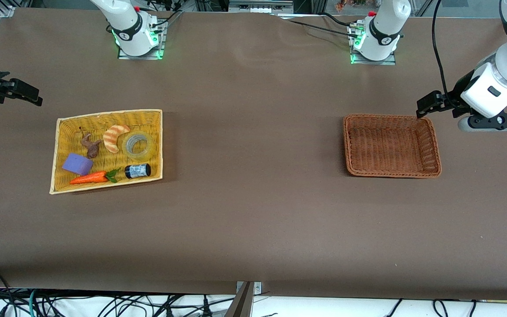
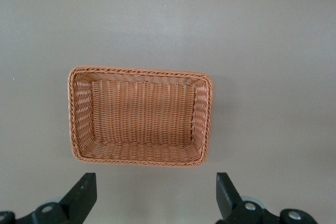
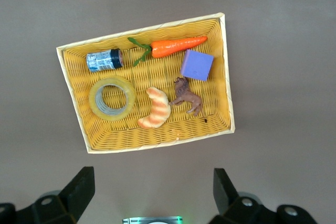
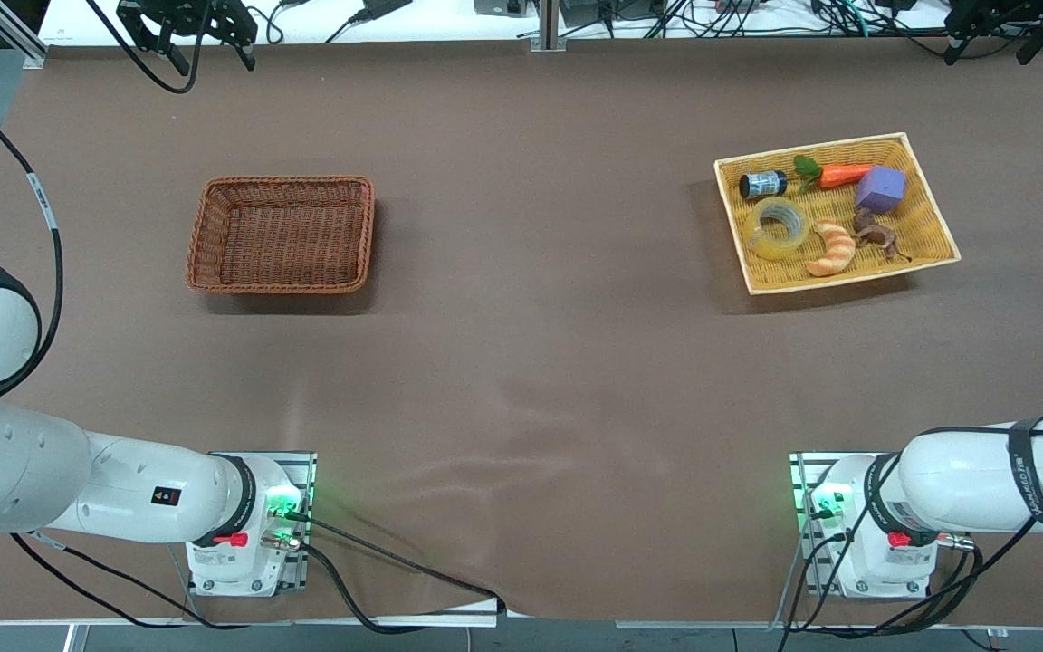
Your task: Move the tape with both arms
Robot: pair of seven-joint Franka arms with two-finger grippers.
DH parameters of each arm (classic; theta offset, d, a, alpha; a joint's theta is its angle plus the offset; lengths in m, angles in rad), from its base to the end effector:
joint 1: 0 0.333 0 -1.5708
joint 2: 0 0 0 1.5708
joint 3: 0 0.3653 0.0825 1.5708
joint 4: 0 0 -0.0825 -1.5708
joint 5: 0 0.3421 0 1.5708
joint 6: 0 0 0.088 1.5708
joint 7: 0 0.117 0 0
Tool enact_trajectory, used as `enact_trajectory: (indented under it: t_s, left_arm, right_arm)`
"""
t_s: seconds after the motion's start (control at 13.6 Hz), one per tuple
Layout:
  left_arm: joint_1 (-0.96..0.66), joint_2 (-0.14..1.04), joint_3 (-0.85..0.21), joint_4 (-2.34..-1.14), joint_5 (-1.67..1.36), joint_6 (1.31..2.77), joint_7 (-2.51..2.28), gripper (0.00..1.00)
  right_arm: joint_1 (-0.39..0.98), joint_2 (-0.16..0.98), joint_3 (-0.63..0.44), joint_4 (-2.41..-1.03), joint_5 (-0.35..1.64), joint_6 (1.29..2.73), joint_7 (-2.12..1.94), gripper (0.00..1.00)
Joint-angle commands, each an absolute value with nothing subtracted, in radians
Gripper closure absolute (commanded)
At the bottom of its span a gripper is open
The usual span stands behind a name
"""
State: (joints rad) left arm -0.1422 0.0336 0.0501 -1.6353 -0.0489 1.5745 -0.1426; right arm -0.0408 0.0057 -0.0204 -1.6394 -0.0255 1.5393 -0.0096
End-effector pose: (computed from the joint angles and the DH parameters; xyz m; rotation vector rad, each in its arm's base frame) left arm 0.5171 -0.0540 0.6193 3.1009 0.0823 -0.1540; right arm 0.5059 -0.0340 0.6291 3.1143 -0.0795 -0.1663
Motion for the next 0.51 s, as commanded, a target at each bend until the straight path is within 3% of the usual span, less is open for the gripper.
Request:
enact_trajectory:
  t_s: [0.0, 0.44]
  left_arm:
    - [-0.144, 0.009, 0.049, -1.654, -0.041, 1.574, -0.149, 0.0]
    - [-0.144, 0.009, 0.049, -1.654, -0.041, 1.574, -0.149, 0.0]
  right_arm:
    - [-0.06, 0.017, -0.006, -1.615, -0.005, 1.537, -0.005, 0.0]
    - [-0.055, 0.035, -0.003, -1.583, -0.003, 1.526, -0.009, 0.0]
